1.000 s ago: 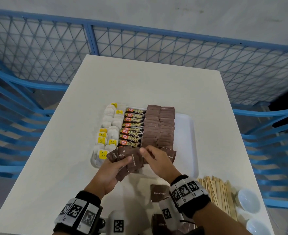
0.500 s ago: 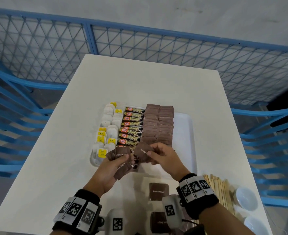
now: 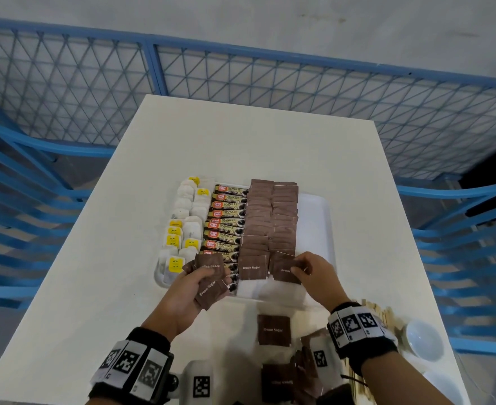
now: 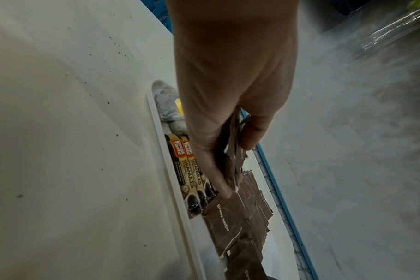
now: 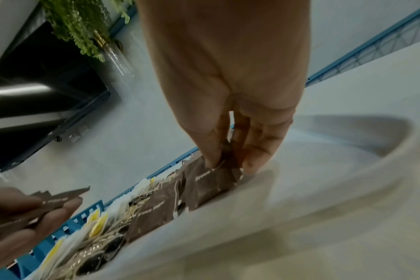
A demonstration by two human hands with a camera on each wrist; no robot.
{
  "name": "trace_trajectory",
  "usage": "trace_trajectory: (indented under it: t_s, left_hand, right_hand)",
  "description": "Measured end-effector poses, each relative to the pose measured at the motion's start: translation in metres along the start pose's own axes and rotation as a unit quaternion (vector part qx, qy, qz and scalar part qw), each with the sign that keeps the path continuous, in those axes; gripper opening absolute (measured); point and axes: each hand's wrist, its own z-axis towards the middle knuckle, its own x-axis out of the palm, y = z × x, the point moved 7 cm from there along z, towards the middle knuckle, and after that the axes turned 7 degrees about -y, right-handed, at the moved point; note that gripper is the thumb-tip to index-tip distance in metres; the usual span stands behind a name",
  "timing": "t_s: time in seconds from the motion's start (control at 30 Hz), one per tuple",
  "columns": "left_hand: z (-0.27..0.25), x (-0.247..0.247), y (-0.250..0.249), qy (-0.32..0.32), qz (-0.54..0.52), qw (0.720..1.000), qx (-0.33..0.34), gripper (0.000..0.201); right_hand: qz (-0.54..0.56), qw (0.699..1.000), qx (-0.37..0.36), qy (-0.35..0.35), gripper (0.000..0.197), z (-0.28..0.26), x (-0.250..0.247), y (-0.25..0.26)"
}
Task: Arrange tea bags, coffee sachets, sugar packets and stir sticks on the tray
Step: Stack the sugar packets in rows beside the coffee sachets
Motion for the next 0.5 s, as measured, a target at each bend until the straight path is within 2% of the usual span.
trace_trajectory:
  t_s: [0.13, 0.27, 0.5]
  left_hand:
    - [0.0008, 0.0001, 0.0013, 0.002, 0.0, 1.0, -0.006, 0.023]
    - [-0.0018, 0.0041, 0.0011, 0.02, -0.008, 1.0, -0.011, 0.021]
    - [-0.0038, 0.0084, 0.0009, 0.031, -0.022, 0.999, -0.016, 0.023]
  right_hand:
    - [0.011, 0.999, 0.008, -0.044, 0.01, 0.0028, 0.0019, 0.0005]
    - [0.029, 0.998, 0.018, -0.056, 0.01, 0.0026, 0.0063, 0.001]
    - [0.043, 0.996, -0.017, -0.077, 0.015, 0.0048, 0.0061, 0.0059]
